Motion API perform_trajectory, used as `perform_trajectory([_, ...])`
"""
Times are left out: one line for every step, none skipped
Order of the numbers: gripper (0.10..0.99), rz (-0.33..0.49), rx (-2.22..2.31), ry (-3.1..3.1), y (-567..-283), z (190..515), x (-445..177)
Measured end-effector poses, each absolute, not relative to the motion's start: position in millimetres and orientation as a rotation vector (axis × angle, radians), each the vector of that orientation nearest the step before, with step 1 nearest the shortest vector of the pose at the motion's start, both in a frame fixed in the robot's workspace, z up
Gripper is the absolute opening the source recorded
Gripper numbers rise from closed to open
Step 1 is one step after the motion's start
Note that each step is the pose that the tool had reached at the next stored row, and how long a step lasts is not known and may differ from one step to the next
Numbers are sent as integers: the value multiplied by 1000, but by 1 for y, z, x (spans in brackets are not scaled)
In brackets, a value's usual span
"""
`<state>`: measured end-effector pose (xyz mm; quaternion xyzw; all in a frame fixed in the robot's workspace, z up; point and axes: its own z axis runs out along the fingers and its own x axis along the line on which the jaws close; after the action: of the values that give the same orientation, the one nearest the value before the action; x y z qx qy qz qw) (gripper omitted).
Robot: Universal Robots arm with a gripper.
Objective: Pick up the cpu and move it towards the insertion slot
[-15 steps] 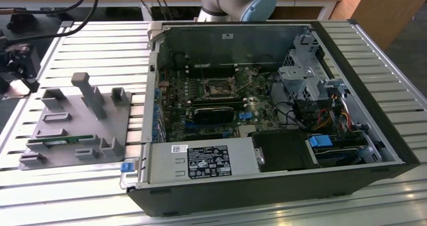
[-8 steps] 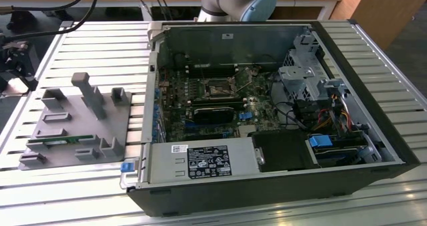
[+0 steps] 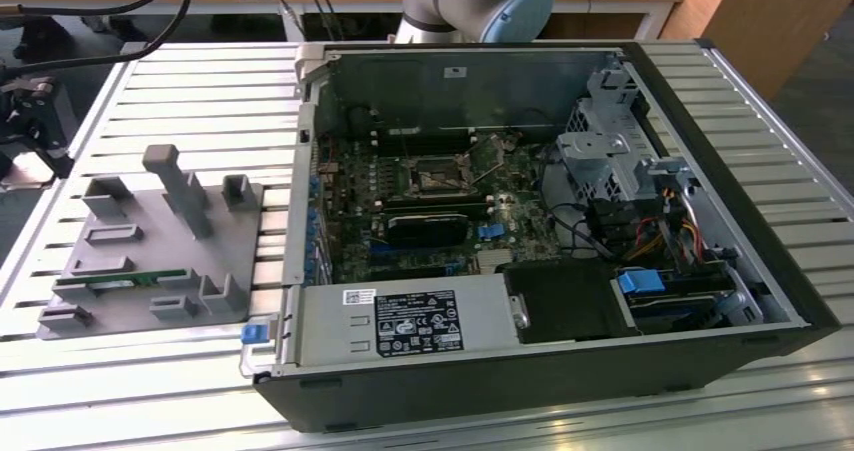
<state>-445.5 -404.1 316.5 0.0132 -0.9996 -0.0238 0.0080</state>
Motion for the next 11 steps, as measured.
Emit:
perform_trajectory([545,-74,41,-3124,-404,317,-446])
perform_trajectory([545,-74,41,-3124,-404,318,-446])
perform_trajectory([545,-74,41,-3124,-404,318,-446])
perform_trajectory([545,-74,41,-3124,-404,319,-446])
perform_trajectory([545,-74,41,-3124,-404,319,-446])
perform_trajectory([545,-75,41,-3125,-404,320,-446])
perform_trajectory([545,-75,41,-3125,-404,320,-446])
perform_trajectory([545,-74,41,-3124,-404,321,-446])
perform_trajectory([545,-74,41,-3124,-404,321,-446])
perform_trajectory([545,-75,41,-3125,-404,322,-446])
perform_trajectory([545,-74,41,-3125,-404,323,-446])
